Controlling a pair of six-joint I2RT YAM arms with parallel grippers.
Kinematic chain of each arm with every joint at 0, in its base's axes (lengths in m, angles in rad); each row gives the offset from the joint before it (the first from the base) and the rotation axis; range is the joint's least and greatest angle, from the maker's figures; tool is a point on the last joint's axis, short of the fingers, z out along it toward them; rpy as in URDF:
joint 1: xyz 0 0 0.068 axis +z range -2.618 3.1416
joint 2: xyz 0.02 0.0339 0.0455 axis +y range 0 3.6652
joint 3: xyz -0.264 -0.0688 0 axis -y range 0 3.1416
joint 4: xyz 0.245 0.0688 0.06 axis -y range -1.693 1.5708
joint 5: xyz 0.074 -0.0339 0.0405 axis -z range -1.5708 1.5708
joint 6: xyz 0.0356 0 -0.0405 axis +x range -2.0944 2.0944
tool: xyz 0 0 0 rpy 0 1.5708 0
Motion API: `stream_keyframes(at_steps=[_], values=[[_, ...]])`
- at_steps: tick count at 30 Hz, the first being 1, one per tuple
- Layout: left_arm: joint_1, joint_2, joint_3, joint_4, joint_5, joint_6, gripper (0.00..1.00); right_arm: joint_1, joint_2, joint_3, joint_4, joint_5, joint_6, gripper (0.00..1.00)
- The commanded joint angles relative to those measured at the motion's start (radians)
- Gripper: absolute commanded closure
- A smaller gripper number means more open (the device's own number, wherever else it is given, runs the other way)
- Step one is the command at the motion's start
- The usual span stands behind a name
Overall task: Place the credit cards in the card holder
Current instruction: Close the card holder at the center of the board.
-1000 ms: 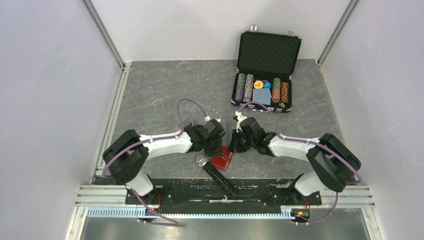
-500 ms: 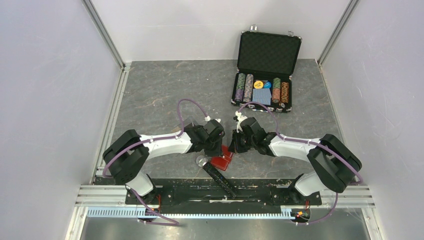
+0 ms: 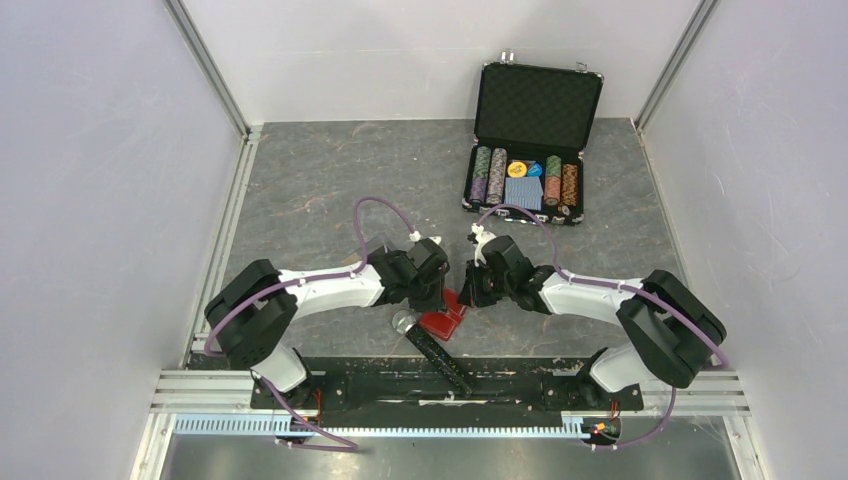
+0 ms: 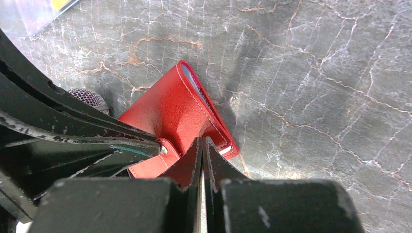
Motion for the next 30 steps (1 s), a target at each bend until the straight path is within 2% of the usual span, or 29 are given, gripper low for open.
stream_keyframes(at_steps=[1,8,21,30], values=[[0.013,-0.055,-0.004,0.064,-0.048,0.060,0.98,0.005,-0.012,-0.023,-0.050,0.013,-0.025,1.00],[0.014,-0.057,-0.005,0.044,-0.039,0.078,0.98,0.005,-0.010,-0.025,-0.049,0.007,-0.025,1.00],[0.017,0.053,-0.001,-0.003,-0.040,0.045,0.98,0.006,-0.018,-0.021,-0.050,0.005,-0.030,1.00],[0.017,0.045,0.003,-0.046,-0.078,0.027,0.98,0.019,-0.120,-0.020,0.003,-0.044,-0.048,1.00]])
